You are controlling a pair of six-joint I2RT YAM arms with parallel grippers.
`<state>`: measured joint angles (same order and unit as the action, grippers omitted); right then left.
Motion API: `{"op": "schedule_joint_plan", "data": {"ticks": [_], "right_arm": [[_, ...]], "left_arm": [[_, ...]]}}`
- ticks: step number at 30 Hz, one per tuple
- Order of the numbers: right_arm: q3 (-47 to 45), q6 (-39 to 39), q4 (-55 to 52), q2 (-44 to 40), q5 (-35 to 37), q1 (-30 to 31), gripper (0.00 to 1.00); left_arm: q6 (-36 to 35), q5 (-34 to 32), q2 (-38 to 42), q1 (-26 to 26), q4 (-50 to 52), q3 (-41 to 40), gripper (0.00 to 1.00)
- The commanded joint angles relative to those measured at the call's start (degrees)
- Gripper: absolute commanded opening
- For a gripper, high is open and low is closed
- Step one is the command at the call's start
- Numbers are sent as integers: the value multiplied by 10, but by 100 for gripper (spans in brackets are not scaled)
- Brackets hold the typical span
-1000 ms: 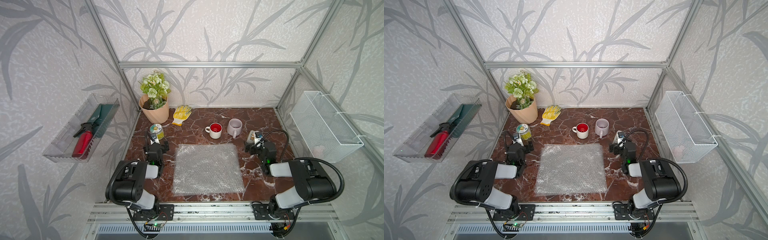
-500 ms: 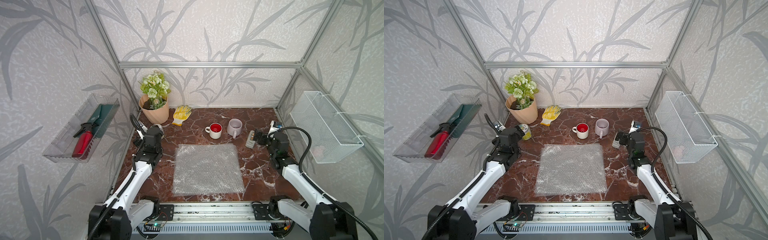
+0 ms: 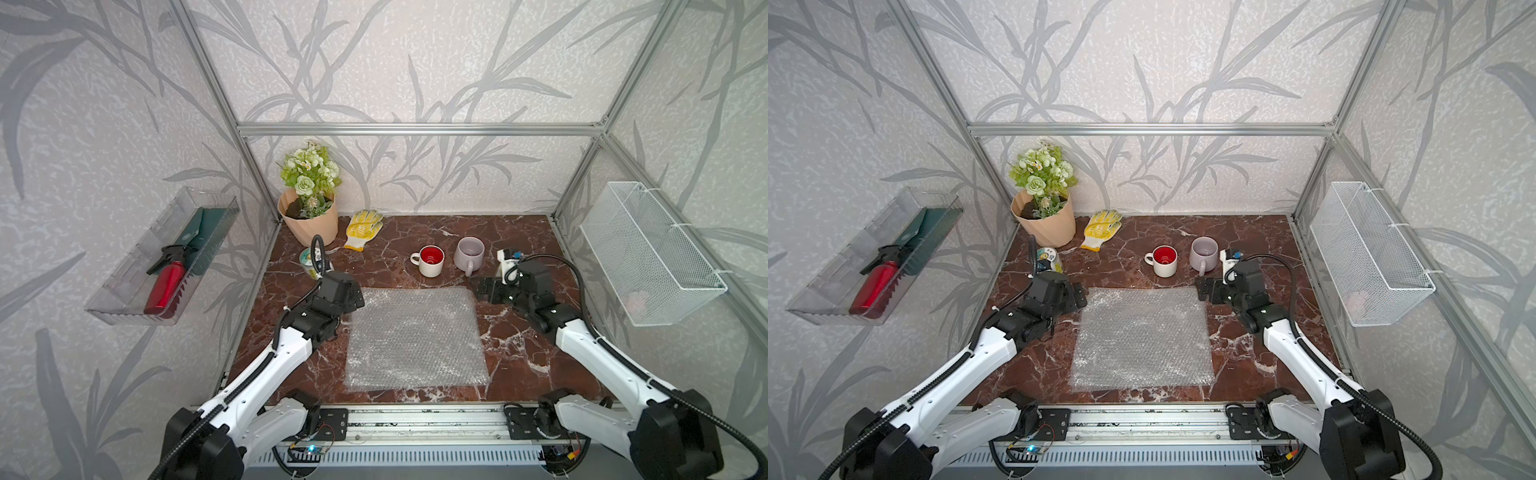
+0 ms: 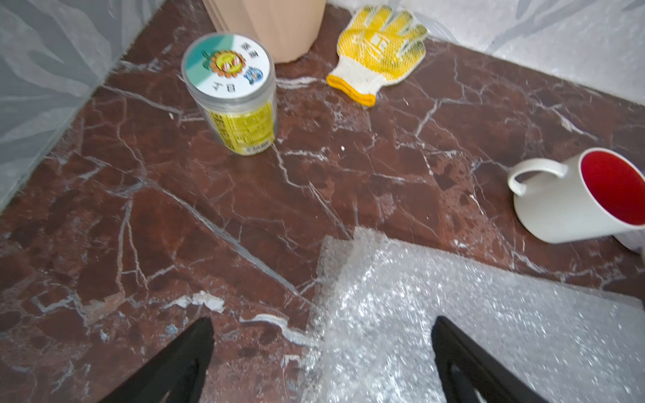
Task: Wrap mugs in bubble wrap
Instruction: Pick up the mug from the center of the board.
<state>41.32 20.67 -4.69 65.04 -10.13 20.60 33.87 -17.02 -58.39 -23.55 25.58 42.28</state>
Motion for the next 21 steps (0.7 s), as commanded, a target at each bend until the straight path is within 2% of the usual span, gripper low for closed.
{"op": "schedule_joint_plan", "data": {"ticks": [1,5,7,9,13,17,21], "right_arm": [[69,-1,-75,51,72,60,87],[139,36,-114,133,170,130,82],[197,58,-169,184,226,143,82],[251,90,-229,230,260,142,80],[321,120,-271,301,269,141,77],[364,175,-347,349,363,131,73],[372,165,-338,375,331,87,73]], "left_arm": [[21,54,19,-2,28,-2,99],[23,83,22,-2,19,-20,99],[24,92,20,-1,19,-24,99],[27,100,19,-1,18,-28,99],[23,110,16,1,14,-37,99],[21,122,12,5,16,-34,99],[24,129,7,12,15,-37,99]]}}
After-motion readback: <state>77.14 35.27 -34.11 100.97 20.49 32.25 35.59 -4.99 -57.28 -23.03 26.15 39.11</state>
